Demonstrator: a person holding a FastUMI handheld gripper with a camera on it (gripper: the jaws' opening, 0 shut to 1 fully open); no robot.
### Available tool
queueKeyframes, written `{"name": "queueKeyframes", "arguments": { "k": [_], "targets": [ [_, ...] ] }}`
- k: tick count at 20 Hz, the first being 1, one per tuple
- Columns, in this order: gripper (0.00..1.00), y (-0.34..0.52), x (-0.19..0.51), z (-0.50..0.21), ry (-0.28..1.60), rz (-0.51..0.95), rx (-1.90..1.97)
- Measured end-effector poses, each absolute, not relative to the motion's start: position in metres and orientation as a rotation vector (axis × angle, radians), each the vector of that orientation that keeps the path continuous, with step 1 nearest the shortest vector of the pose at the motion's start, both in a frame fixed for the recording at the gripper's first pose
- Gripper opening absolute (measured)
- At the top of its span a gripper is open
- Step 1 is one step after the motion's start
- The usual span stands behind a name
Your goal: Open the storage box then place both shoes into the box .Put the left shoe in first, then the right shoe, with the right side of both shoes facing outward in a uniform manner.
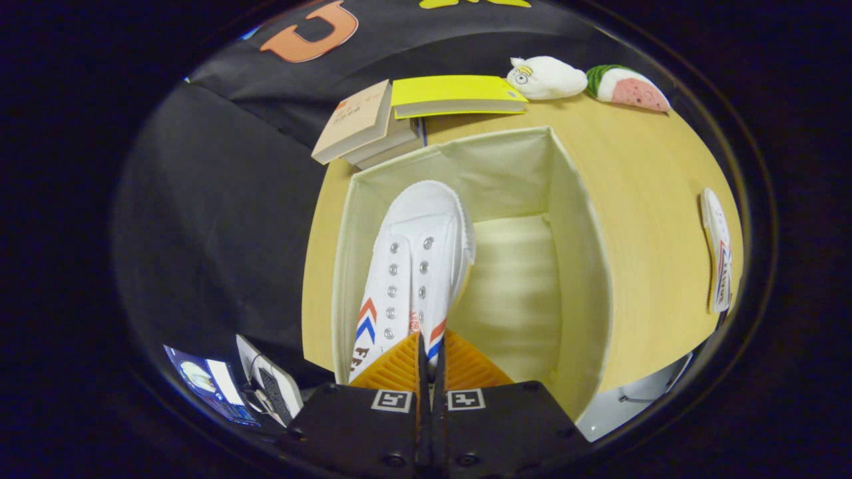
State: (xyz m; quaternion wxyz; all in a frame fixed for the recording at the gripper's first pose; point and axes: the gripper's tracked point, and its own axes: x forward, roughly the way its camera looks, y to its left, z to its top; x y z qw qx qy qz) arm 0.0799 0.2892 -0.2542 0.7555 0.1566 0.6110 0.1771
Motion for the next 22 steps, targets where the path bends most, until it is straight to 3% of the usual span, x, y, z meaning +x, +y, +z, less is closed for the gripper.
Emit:
{"name": "queueKeyframes", "arguments": {
  "k": [9,11,13,14,16,22],
  "targets": [
    [0.06,0.303,0.082,-0.292,1.433,0.375,0.277],
    [0.23,0.308,0.08,-0.294,1.441,0.384,0.253],
    [0.54,0.315,0.078,-0.295,1.436,0.403,0.259],
    [0.77,0.314,0.076,-0.294,1.431,0.399,0.262],
    [0.85,0.305,0.074,-0.284,1.392,0.389,0.265],
    [0.91,0.268,0.082,-0.209,1.121,0.402,0.212]
  ]
}}
